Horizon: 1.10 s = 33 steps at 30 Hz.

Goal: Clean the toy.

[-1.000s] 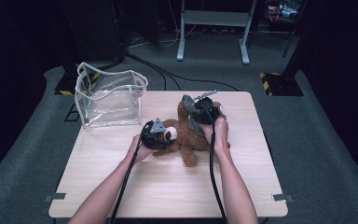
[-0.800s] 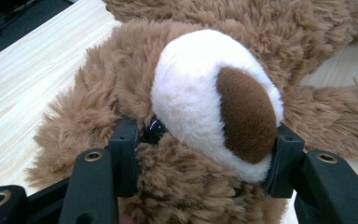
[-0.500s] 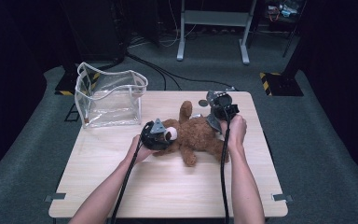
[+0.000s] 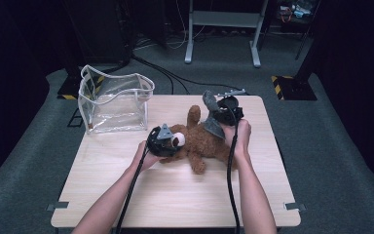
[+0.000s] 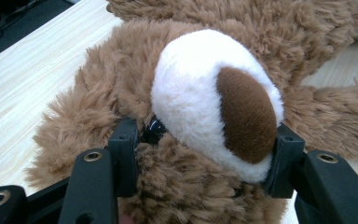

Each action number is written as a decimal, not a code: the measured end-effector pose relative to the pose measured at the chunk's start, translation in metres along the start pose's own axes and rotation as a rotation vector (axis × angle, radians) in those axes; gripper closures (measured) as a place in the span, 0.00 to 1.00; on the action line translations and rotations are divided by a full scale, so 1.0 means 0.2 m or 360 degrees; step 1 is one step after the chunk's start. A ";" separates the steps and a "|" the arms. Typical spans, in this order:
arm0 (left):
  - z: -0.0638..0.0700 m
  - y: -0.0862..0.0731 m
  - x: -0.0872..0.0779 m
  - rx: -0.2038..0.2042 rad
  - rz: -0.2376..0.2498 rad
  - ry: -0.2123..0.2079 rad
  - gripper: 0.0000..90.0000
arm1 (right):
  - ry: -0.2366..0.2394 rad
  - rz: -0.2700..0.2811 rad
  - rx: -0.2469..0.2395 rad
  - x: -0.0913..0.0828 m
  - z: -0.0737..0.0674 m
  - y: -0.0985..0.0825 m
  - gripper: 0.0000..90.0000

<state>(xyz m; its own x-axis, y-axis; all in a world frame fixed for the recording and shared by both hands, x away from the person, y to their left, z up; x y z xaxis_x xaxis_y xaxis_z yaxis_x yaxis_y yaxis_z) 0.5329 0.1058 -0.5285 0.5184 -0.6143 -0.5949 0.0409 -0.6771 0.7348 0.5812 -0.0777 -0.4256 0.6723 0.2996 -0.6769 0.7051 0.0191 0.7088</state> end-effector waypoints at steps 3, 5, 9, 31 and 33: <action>0.00 0.00 0.00 0.0000 0.0001 0.0000 0.48 | -0.0040 -0.0069 -0.0041 0.07 -0.02 -0.05 0.85; 0.00 0.00 0.00 0.0002 -0.0003 -0.0002 0.48 | -0.0090 -0.0084 -0.0057 0.10 0.02 -0.07 0.85; 0.00 0.00 0.00 0.0001 0.0000 -0.0002 0.48 | -0.0198 -0.0081 -0.0006 0.11 0.15 -0.06 0.85; 0.00 0.00 0.00 0.0005 0.0000 -0.0004 0.48 | -0.0054 0.0134 0.0100 -0.22 0.33 -0.07 0.85; 0.00 0.00 0.00 0.0000 0.0000 -0.0003 0.48 | 0.0018 0.0079 0.0060 -0.18 0.26 -0.11 0.85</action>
<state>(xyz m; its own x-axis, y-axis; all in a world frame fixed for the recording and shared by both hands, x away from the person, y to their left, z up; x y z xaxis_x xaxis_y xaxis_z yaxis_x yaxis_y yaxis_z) 0.5332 0.1058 -0.5283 0.5170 -0.6149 -0.5955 0.0412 -0.6770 0.7348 0.5529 -0.1383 -0.4259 0.7042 0.3099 -0.6389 0.6793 -0.0321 0.7332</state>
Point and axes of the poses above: each handheld gripper's, and its own axes: x roughly forward along the jaws, y roughly out of its top, z roughly to its right, the point moved 8 cm from there along x, roughly forward along the jaws, and after that the axes turned 15 degrees about x, right-handed, at the moved point
